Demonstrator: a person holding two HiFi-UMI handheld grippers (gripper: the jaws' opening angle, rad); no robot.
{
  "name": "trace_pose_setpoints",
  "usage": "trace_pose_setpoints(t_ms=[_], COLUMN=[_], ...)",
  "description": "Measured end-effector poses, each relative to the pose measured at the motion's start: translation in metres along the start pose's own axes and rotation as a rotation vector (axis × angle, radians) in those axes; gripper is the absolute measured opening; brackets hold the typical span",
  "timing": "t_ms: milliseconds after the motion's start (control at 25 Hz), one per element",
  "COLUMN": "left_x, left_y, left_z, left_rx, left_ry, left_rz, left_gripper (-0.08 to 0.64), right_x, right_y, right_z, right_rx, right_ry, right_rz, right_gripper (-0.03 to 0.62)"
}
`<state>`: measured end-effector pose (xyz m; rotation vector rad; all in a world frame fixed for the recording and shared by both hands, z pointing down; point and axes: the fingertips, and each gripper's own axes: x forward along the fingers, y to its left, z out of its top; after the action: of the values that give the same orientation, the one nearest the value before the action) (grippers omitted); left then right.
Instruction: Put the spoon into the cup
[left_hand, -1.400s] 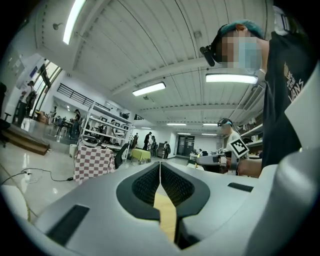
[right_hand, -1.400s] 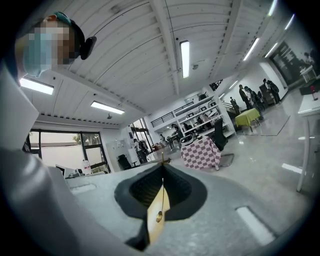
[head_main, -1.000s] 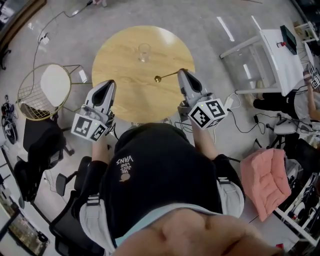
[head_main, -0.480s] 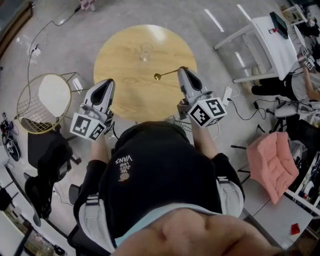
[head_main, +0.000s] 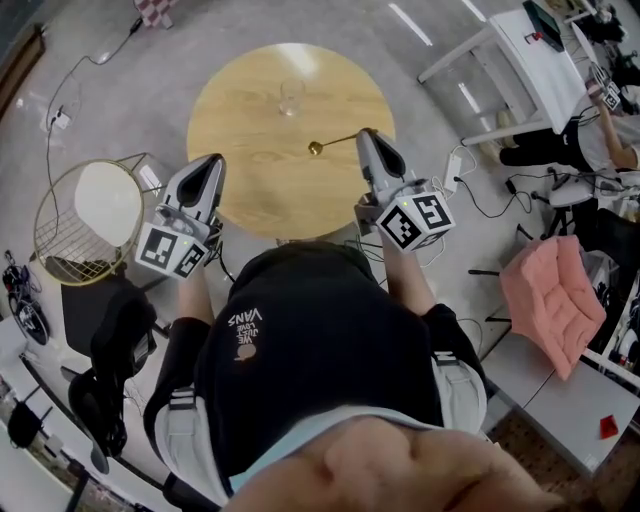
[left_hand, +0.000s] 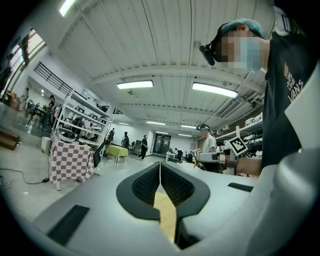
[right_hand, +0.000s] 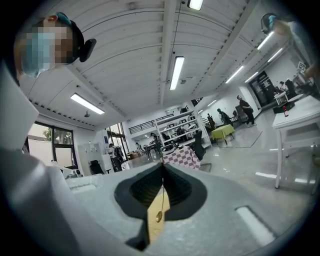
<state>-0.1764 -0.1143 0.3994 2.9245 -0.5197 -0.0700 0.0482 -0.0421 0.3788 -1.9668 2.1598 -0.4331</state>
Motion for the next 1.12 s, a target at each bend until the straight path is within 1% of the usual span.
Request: trace_pose_setpoints(t_ms=[160, 360, 640, 920, 1120], left_x=[0.008, 0.016, 0.031, 0.059, 0.069], left_y=[-0.002, -0.002, 0.0, -0.009, -0.011], left_z=[-0.001, -0.002, -0.003, -0.003, -0.005], left_rx=[0.005, 0.004, -0.002, -0.007, -0.015], left_ry=[0.002, -0.004, -0.014, -0.024, -0.027], left_rz=[-0.027, -0.011, 0.042, 0.086, 0.128], left_gripper=[0.003, 0.003, 0.003, 0.003, 0.003], right_x=[0.005, 0.015, 0.034, 0.054, 0.075], right_y=[-0.004, -0.012, -0.029, -0.058, -0.069], right_z=[0.002, 0.008, 0.017, 0.026, 0.031], right_rx=[-0.006, -0.02, -0.03, -0.038, -0.047], right_ry=[-0.006, -0.006, 0.011, 0.044, 0.063], right_rz=[-0.008, 0.017, 0.065, 0.116, 0.161], right_gripper=[0.0, 0.0, 0.0, 0.0, 0.0])
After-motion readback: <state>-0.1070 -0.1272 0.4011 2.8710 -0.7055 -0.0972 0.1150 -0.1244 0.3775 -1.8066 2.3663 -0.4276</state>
